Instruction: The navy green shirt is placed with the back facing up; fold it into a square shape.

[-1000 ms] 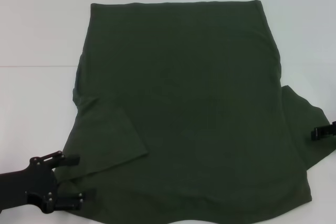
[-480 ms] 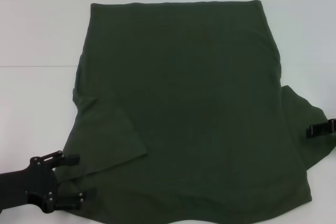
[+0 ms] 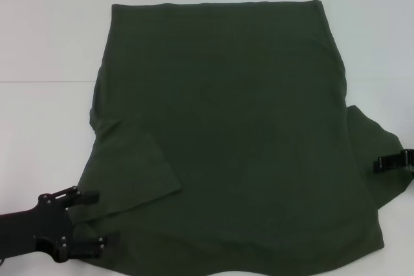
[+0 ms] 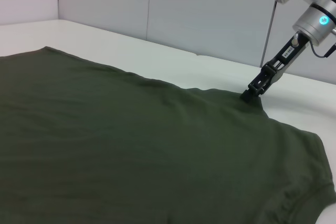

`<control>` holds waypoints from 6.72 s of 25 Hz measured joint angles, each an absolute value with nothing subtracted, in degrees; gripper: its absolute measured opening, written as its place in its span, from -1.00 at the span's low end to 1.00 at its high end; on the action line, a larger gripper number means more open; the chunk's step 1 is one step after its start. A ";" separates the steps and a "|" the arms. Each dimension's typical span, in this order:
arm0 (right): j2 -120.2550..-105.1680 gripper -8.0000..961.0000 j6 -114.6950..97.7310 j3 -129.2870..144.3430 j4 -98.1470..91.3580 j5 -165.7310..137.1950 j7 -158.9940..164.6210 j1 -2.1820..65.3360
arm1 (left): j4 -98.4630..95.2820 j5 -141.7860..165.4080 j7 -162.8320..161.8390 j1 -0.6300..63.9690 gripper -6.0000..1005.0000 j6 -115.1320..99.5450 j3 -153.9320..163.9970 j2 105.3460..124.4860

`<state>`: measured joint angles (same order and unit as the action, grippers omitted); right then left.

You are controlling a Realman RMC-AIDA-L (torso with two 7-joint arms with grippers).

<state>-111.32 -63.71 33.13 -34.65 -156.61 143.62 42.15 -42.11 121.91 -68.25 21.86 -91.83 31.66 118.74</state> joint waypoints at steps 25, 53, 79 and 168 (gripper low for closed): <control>-111.35 0.82 -64.23 33.31 -34.10 -154.28 142.07 42.52 | -42.08 121.91 -68.35 22.11 0.84 -91.67 31.64 118.73; -110.80 0.52 -63.78 34.73 -33.49 -155.04 142.90 42.22 | -41.39 121.91 -68.21 22.78 0.83 -90.97 31.64 118.73; -110.56 -0.94 -64.16 36.90 -34.17 -155.00 142.95 42.31 | -41.39 121.81 -68.37 23.03 0.81 -90.23 31.64 118.73; -115.99 -0.47 -76.39 42.85 -48.35 -132.57 133.78 41.00 | -39.10 121.18 -70.97 21.88 0.77 -90.65 30.24 118.72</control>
